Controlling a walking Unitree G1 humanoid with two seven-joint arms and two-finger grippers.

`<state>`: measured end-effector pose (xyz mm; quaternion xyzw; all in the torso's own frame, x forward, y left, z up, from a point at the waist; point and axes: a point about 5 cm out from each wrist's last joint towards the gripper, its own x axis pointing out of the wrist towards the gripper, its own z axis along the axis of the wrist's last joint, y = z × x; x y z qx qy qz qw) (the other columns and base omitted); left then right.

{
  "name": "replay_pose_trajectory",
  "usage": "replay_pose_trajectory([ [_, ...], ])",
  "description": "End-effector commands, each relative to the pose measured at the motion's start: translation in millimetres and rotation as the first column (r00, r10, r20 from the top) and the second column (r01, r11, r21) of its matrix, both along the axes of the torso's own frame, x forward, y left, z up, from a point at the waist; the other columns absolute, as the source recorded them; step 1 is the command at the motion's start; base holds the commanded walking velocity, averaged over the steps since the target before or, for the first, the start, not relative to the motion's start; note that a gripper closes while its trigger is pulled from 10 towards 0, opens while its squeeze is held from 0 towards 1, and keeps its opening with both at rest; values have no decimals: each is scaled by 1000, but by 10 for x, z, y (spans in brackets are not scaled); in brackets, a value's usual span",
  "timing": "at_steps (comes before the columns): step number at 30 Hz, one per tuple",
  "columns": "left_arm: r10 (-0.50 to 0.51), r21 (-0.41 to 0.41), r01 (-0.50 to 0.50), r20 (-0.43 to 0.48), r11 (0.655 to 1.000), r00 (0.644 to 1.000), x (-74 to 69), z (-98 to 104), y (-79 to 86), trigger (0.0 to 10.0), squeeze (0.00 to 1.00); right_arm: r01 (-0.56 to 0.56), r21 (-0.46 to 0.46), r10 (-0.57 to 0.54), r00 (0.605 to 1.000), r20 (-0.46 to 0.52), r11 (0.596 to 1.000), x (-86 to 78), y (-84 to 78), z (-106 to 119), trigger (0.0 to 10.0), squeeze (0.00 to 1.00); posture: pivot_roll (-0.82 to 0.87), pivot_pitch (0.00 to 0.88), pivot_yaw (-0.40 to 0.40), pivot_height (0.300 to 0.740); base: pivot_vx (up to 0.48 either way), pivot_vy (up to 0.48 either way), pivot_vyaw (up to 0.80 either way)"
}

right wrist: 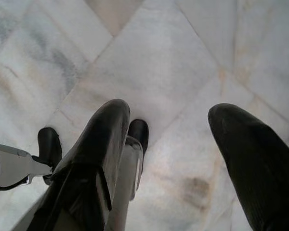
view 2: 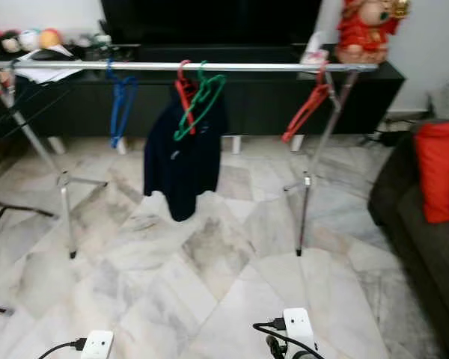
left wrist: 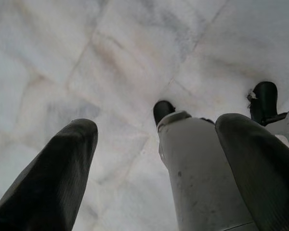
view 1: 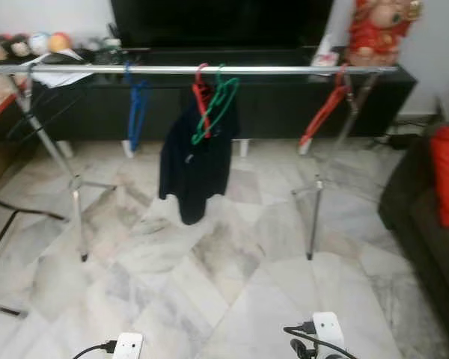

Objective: Hang hanger

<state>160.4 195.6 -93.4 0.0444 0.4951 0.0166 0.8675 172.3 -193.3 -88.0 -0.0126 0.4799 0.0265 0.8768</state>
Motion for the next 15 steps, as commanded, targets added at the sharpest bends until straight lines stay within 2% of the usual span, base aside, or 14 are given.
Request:
replay_pose_trajectory([
  [1, 2, 1, -2, -15, 1000, 1000, -44, -17, 9, 10000, 0, 1, -6, -1, 1000, -14, 1000, -30, -19, -12, 10000, 0, -40, 17, -26, 740, 0, 0, -775],
  [4, -18, 15, 18, -9, 1000, 1000, -39, -1, 86, 10000, 0, -4, -10, 4, 1000, -17, 1000, -36, -26, -13, 10000, 0, -46, 8, -21, 740, 0, 0, -775],
  [7, -29, 28, 29, -21, 999, 999, -65, -6, 121, 10000, 0, -5, -11, 5, 1000, -18, 1000, -39, -28, -15, 10000, 0, -50, 4, -18, 740, 0, -434, -775],
  [13, -28, 24, 29, -27, 999, 999, -82, -9, 141, 10000, 0, -5, -14, 4, 1000, -23, 1000, -46, -27, -19, 10000, 0, -54, 0, -14, 740, 0, 0, -775],
  [15, -69, 32, 70, -25, 997, 997, -67, -2, 143, 10000, 0, -3, -13, 3, 1000, -24, 1000, -49, -26, -20, 10000, 0, -49, 0, -11, 740, 0, -416, -775],
])
